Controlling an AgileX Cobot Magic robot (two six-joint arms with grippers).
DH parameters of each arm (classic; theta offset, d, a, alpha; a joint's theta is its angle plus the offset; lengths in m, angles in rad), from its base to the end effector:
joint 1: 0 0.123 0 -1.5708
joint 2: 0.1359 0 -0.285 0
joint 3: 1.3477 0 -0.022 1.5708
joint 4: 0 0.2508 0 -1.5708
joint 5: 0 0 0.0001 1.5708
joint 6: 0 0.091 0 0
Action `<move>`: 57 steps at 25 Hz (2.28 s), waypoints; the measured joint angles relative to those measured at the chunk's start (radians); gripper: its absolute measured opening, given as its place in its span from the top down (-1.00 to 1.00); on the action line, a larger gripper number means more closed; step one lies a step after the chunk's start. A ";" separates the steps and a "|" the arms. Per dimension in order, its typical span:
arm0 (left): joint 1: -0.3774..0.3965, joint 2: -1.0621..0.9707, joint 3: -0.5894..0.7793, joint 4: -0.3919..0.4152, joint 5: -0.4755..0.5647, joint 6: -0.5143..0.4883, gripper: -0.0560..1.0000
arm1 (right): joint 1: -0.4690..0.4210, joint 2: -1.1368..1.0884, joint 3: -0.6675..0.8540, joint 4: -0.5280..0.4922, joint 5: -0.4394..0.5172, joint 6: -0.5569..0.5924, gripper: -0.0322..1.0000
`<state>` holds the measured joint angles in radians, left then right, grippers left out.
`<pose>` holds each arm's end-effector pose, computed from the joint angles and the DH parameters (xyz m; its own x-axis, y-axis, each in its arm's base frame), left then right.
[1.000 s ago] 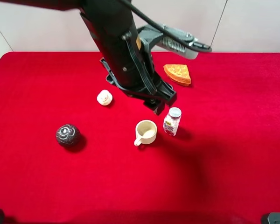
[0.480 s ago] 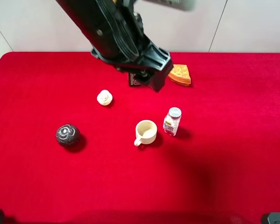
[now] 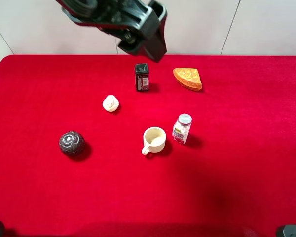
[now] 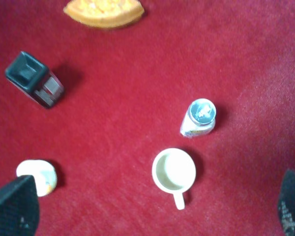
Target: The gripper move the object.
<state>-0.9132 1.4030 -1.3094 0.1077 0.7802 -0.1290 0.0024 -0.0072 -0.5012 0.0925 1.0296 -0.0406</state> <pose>0.1925 -0.2380 0.3641 -0.4704 0.5239 -0.7101 0.7329 0.6802 0.0163 -0.0051 0.0072 0.2804 -0.4193 0.0061 -0.9078 -0.0713 0.9967 0.0396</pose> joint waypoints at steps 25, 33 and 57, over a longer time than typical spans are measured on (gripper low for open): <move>0.000 -0.309 0.010 0.013 0.397 -0.025 -0.99 | 0.000 0.000 0.000 0.001 0.000 0.000 -0.41; 0.009 -0.472 0.140 0.021 0.398 -0.028 -0.99 | 0.000 0.000 0.000 0.001 0.000 0.000 -0.41; 0.370 -0.945 0.606 -0.052 0.324 -0.024 -0.99 | 0.000 0.000 0.000 0.001 0.000 0.000 -0.41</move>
<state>-0.5433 0.4582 -0.7036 0.0560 1.1037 -0.1528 0.0024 -0.0072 -0.5012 0.0933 1.0296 -0.0406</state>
